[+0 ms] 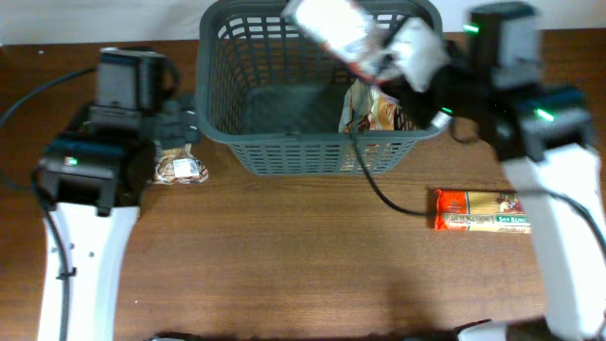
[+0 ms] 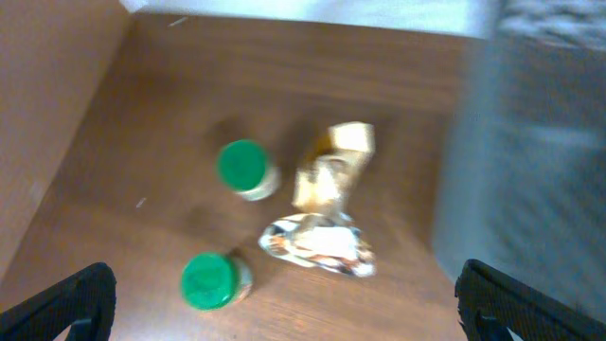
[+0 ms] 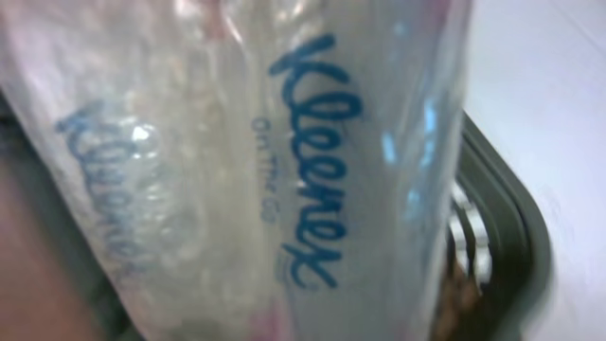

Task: Pack container
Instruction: 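Grasp the white Kleenex tissue packs with the right gripper and lift, then lower the tissue packs into the basket and release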

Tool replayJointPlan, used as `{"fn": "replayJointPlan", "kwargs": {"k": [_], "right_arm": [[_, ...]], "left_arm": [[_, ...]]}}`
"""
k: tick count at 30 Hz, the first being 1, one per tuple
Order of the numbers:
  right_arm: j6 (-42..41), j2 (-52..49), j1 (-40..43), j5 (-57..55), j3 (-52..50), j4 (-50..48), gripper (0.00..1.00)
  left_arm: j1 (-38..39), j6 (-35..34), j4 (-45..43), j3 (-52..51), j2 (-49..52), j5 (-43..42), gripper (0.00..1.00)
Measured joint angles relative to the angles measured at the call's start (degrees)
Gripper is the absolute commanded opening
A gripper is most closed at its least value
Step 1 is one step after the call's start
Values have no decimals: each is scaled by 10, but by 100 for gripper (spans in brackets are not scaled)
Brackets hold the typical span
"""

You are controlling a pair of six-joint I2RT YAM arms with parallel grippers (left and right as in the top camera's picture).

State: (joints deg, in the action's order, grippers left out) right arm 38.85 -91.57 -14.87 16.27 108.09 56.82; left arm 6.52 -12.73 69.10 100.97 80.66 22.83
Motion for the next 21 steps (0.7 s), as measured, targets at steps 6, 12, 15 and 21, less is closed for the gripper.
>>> {"fn": "replayJointPlan", "kwargs": {"k": [6,12,15,21], "right_arm": [[84,-129,-14,1,-4,-85,4],[122,-226,-14,2,-5,-176,4],[124,-247,-14,7,-5,-194,5],[124,-251,-19,22,-5,-235,8]], "left_arm": [[-130,-59,-4,0,8,15,99],[-167,-75,-4,0,13,17,99],[-168,-78,-4,0,13,17,99],[-168,-79,-4,0,14,17,99]]}}
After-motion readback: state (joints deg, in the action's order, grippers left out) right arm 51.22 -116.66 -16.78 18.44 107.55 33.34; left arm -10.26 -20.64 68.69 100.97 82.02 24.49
